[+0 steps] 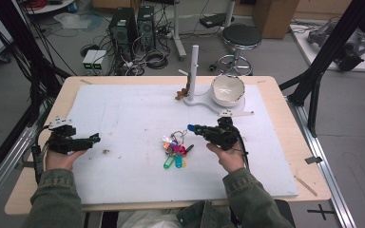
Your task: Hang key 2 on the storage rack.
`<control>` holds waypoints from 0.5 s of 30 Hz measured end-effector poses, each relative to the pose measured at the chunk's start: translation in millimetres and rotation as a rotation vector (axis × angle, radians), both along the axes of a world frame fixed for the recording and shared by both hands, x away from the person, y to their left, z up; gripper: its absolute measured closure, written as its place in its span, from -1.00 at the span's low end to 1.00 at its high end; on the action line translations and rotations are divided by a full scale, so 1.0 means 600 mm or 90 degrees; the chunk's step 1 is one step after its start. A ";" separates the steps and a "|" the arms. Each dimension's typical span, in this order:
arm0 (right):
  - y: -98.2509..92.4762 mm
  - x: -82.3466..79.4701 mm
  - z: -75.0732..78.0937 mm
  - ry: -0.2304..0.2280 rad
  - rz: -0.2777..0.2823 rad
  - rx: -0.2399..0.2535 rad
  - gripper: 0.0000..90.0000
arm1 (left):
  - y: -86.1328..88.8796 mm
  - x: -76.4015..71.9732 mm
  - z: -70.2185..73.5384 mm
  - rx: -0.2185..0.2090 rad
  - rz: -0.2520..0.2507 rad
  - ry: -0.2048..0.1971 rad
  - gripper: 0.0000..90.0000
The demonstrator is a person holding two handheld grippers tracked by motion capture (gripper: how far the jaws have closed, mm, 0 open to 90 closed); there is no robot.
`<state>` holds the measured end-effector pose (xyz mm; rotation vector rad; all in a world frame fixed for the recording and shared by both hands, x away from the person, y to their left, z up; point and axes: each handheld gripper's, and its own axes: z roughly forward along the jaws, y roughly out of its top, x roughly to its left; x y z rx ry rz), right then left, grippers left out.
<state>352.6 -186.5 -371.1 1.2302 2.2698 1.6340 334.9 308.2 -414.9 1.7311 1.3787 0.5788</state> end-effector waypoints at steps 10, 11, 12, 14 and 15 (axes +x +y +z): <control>-0.034 0.005 0.026 -0.001 -0.018 0.041 0.95 | -0.001 0.002 -0.001 -0.002 -0.002 0.003 -0.95; -0.036 0.005 0.029 -0.003 -0.019 0.043 0.95 | -0.001 0.002 -0.001 -0.003 -0.003 0.003 -0.95; -0.039 0.006 0.032 -0.002 -0.021 0.046 0.95 | -0.001 0.002 -0.001 -0.002 -0.003 0.003 -0.95; -0.044 0.009 0.040 -0.008 -0.029 0.051 0.95 | -0.001 0.002 -0.001 -0.004 -0.001 0.002 -0.95; -0.044 0.009 0.040 -0.008 -0.029 0.051 0.95 | -0.001 0.002 -0.001 -0.004 -0.001 0.002 -0.95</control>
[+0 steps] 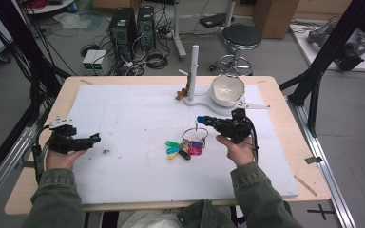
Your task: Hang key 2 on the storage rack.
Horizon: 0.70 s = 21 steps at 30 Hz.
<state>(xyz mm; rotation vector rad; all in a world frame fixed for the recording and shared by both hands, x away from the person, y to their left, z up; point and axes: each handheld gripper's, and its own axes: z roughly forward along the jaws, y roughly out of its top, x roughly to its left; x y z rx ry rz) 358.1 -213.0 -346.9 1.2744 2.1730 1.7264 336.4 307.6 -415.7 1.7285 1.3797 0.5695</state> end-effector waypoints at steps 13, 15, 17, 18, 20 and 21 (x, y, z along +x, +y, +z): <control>-0.019 0.027 0.045 0.008 -0.039 0.037 0.95 | 0.001 0.001 -0.001 0.001 -0.001 0.004 -0.95; -0.019 0.028 0.045 0.008 -0.041 0.039 0.95 | 0.000 0.001 -0.001 0.001 -0.001 0.003 -0.95; -0.023 0.033 0.046 0.017 -0.046 0.055 0.95 | 0.000 0.001 -0.001 0.001 -0.001 0.003 -0.95; -0.024 0.035 0.047 0.016 -0.048 0.054 0.95 | 0.000 0.001 -0.001 0.002 -0.002 0.003 -0.95; -0.025 0.038 0.050 0.024 -0.056 0.055 0.95 | 0.000 0.001 -0.001 0.002 -0.002 0.002 -0.95; -0.025 0.040 0.051 0.026 -0.058 0.057 0.95 | 0.000 0.001 -0.001 0.002 -0.002 0.002 -0.95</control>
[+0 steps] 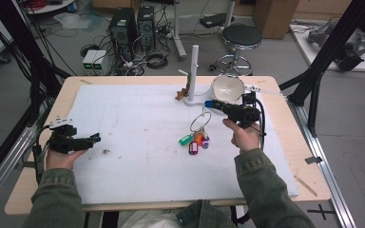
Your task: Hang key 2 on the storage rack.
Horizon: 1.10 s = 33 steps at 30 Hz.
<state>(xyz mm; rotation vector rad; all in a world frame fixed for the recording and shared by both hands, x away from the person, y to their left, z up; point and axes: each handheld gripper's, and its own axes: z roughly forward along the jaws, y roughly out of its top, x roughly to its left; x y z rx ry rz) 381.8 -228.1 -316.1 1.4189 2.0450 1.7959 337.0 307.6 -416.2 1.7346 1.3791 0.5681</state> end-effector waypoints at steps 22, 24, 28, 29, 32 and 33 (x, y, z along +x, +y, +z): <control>0.006 0.039 0.051 0.018 -0.026 0.065 0.95 | 0.001 0.000 0.000 -0.005 0.003 -0.002 -0.95; 0.007 0.041 0.055 0.019 -0.033 0.067 0.95 | 0.001 0.000 0.000 -0.005 0.003 -0.002 -0.95; 0.007 0.046 0.061 0.026 -0.041 0.080 0.95 | 0.001 0.000 0.000 -0.005 0.001 -0.002 -0.95; 0.007 0.049 0.063 0.025 -0.041 0.080 0.95 | 0.001 0.000 0.000 -0.004 0.001 -0.001 -0.95; 0.008 0.055 0.070 0.025 -0.046 0.082 0.95 | 0.001 0.000 0.000 -0.005 0.002 -0.001 -0.95; 0.008 0.057 0.072 0.024 -0.047 0.081 0.95 | 0.001 0.000 0.000 -0.005 0.002 -0.001 -0.95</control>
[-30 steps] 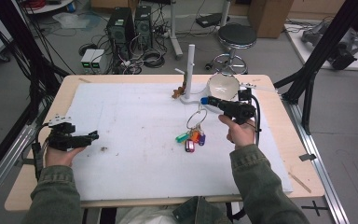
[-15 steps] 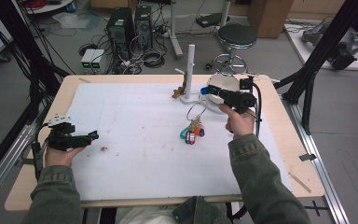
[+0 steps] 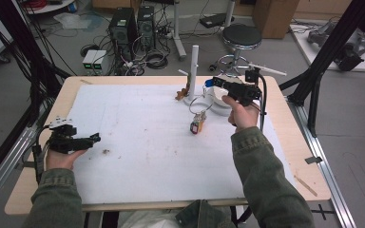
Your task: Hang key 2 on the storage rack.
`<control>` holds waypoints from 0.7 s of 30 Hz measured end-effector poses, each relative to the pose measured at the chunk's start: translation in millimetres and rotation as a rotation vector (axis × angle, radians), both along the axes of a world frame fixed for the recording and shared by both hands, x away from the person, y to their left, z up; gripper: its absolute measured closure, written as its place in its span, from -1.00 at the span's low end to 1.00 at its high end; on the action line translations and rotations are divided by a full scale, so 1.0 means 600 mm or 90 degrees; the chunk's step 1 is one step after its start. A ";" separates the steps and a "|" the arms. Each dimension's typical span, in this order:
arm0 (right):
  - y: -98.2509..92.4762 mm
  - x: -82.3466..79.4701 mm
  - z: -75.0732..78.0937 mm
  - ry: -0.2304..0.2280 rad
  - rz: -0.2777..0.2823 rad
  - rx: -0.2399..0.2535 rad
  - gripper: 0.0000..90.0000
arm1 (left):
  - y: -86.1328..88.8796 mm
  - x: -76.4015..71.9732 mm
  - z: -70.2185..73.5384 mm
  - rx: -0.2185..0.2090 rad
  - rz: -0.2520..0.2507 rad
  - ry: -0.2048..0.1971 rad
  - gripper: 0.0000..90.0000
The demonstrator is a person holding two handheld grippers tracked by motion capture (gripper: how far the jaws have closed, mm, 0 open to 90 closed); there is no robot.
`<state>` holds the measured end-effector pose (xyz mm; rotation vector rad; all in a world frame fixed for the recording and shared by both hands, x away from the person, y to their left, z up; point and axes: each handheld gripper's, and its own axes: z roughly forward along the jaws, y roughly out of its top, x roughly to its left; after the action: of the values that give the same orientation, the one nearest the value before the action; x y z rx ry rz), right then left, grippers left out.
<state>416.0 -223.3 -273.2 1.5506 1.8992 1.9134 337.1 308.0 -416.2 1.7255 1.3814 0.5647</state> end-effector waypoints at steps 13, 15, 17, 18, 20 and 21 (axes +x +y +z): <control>0.007 0.029 0.027 -0.009 -0.025 0.006 0.95 | 0.000 0.001 -0.001 0.002 0.001 0.005 -0.95; 0.009 0.035 0.031 -0.009 -0.029 0.011 0.95 | 0.000 0.001 -0.001 0.002 0.001 0.005 -0.95; 0.012 0.039 0.036 -0.007 -0.031 0.007 0.95 | 0.001 0.002 -0.001 -0.001 0.002 0.004 -0.95; 0.015 0.041 0.039 -0.010 -0.033 0.006 0.95 | 0.001 0.002 -0.001 -0.002 0.003 0.004 -0.95; 0.019 0.045 0.044 -0.012 -0.033 0.003 0.95 | 0.001 0.002 -0.002 -0.001 0.002 0.004 -0.95; 0.021 0.047 0.046 -0.016 -0.034 -0.002 0.95 | 0.001 0.002 -0.001 -0.002 0.001 0.004 -0.95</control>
<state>443.9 -210.4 -245.9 1.5518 1.8312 1.8978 338.3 308.6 -417.1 1.7250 1.3875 0.5595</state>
